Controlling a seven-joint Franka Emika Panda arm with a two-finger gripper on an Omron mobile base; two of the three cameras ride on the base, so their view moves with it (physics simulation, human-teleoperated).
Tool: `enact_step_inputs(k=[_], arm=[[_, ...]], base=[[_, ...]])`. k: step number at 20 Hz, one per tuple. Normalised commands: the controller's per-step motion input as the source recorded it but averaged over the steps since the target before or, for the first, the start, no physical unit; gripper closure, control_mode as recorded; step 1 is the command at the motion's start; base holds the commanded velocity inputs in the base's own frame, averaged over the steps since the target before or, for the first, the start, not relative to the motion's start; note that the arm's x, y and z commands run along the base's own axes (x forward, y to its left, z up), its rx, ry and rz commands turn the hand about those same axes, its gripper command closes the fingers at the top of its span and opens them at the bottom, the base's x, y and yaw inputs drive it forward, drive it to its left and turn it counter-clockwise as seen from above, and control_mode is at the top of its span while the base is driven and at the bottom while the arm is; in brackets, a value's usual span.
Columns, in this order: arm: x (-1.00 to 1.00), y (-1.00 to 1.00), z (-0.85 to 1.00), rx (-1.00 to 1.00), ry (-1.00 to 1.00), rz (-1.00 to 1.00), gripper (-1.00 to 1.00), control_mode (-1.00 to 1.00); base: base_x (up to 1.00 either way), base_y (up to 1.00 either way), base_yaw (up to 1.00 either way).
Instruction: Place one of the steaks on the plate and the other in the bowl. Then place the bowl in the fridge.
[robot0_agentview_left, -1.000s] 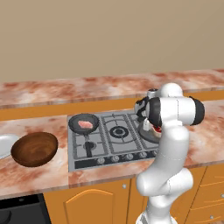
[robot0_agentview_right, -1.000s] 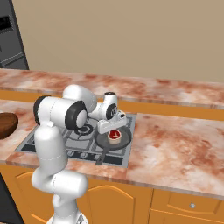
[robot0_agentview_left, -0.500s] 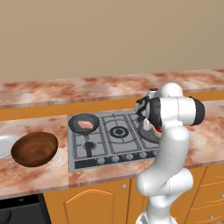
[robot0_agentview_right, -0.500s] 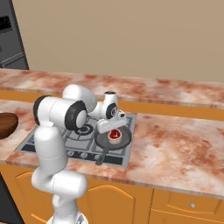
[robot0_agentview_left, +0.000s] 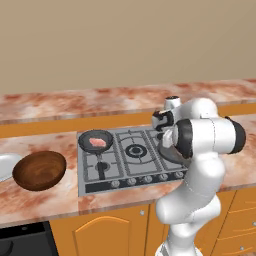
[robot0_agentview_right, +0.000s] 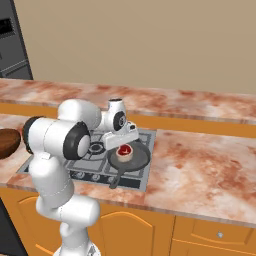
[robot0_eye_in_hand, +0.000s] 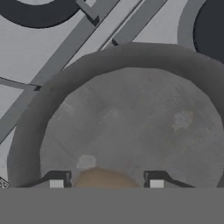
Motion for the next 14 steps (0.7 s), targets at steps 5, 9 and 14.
enact_step_inputs(k=[5,9,14], arm=[[-0.51,0.20,0.80,-0.07,0.08,0.00,1.00,-1.00],[-0.91,0.00,0.70,0.00,0.09,-0.01,1.00,-1.00],[-0.99,0.03,0.71,0.00,0.03,0.00,1.00,-1.00]], base=[[0.00,0.00,0.00],[0.00,0.00,0.00],[0.00,0.00,0.00]])
